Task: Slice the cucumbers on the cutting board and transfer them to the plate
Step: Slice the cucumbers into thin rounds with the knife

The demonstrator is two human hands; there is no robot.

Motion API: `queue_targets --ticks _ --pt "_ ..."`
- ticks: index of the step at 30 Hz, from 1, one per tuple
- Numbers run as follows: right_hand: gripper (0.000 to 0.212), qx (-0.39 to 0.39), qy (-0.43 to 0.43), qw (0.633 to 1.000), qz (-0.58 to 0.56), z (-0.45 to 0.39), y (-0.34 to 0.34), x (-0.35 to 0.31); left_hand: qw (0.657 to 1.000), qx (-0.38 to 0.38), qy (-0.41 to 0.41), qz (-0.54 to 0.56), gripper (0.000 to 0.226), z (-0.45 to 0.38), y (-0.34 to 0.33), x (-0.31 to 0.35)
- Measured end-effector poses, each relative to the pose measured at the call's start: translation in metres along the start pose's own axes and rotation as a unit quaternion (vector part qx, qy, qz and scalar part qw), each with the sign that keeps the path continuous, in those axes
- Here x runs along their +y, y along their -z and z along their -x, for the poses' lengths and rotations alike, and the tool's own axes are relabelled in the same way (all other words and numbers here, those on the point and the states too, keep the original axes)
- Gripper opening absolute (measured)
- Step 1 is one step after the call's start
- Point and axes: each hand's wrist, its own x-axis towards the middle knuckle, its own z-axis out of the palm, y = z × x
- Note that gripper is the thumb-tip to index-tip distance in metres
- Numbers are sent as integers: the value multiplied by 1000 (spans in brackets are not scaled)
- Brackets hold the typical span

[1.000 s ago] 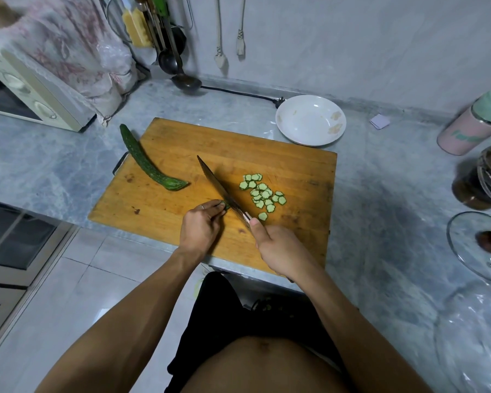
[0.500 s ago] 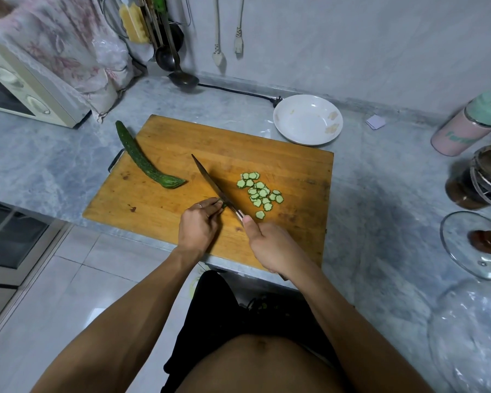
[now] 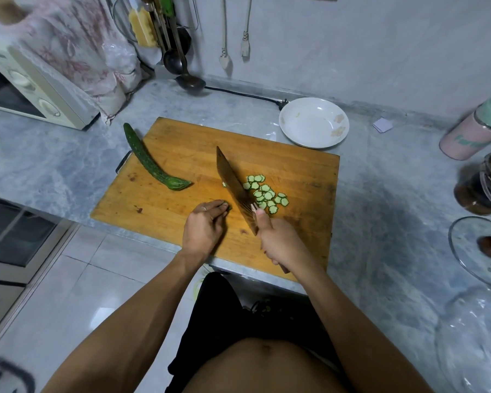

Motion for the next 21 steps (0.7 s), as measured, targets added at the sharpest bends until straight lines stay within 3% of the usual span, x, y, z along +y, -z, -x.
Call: queue_targets --ticks 9,21 --pt "63 11 6 1000 -6 3 15 6 1000 15 -8 12 23 2 -4 15" --pt "71 -21 30 999 16 22 18 5 999 26 0 25 21 1 -9 10"
